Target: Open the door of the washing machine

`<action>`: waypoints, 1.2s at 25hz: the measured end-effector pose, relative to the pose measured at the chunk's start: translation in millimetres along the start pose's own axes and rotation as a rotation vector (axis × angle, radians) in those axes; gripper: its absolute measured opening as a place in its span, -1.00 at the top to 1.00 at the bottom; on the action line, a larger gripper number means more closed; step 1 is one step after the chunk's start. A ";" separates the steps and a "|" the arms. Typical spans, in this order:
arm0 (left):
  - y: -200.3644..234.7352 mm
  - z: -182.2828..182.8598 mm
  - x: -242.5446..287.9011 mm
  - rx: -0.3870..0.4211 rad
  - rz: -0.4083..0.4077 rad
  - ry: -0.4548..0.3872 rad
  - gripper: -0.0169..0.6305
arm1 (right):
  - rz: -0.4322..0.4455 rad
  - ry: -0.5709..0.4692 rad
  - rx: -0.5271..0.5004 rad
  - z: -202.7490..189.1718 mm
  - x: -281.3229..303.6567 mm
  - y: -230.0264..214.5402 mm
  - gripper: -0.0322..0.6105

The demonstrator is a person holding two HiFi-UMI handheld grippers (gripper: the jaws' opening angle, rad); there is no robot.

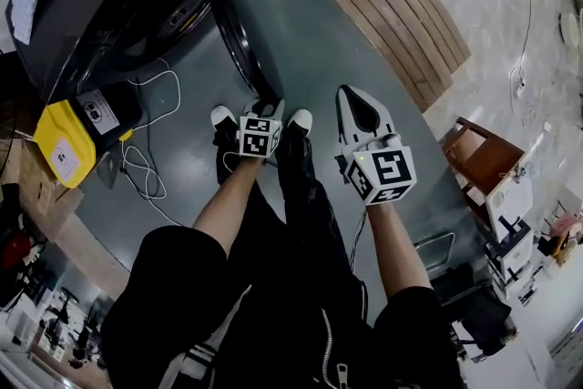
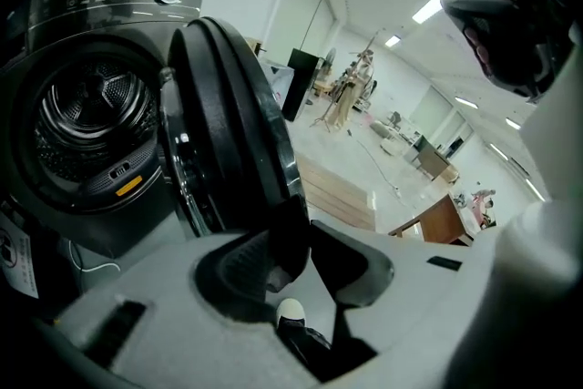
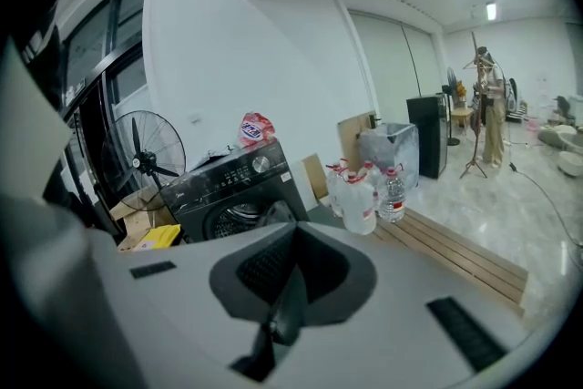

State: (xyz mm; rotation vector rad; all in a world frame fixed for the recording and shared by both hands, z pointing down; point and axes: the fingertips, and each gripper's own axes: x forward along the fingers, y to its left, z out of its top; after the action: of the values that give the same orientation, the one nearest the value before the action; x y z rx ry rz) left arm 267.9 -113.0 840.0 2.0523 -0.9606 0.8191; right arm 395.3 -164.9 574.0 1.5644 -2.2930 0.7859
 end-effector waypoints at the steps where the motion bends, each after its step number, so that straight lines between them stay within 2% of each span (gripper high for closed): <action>1: -7.0 3.7 5.2 0.002 -0.007 0.002 0.55 | -0.003 -0.003 0.000 0.7 -5.1 -7.0 0.89; 5: -34.8 22.0 26.7 -0.001 -0.043 -0.006 0.59 | -0.015 -0.017 -0.002 5.3 -23.3 -30.9 0.89; 8: -53.9 37.6 39.8 0.054 -0.065 -0.013 0.72 | -0.030 -0.026 -0.006 8.8 -34.5 -44.1 0.89; 11: -70.8 61.6 47.9 0.115 -0.081 -0.052 0.91 | -0.043 -0.033 -0.007 13.2 -47.1 -58.5 0.89; 15: -78.6 96.5 39.6 0.146 -0.076 -0.121 0.93 | -0.042 -0.041 0.001 17.8 -56.1 -67.2 0.89; 22: -47.5 127.2 -23.2 0.152 -0.023 -0.215 0.93 | 0.047 -0.065 -0.029 42.8 -36.7 -18.7 0.89; 30: 1.9 155.7 -126.8 0.144 0.045 -0.327 0.93 | 0.176 -0.075 -0.090 72.5 -4.6 71.0 0.89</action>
State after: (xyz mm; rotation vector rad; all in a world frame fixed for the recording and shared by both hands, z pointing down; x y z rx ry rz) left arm 237.4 -193.0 658.5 2.3454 -1.1557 0.5988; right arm 338.4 -182.6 491.7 1.3907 -2.5098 0.6634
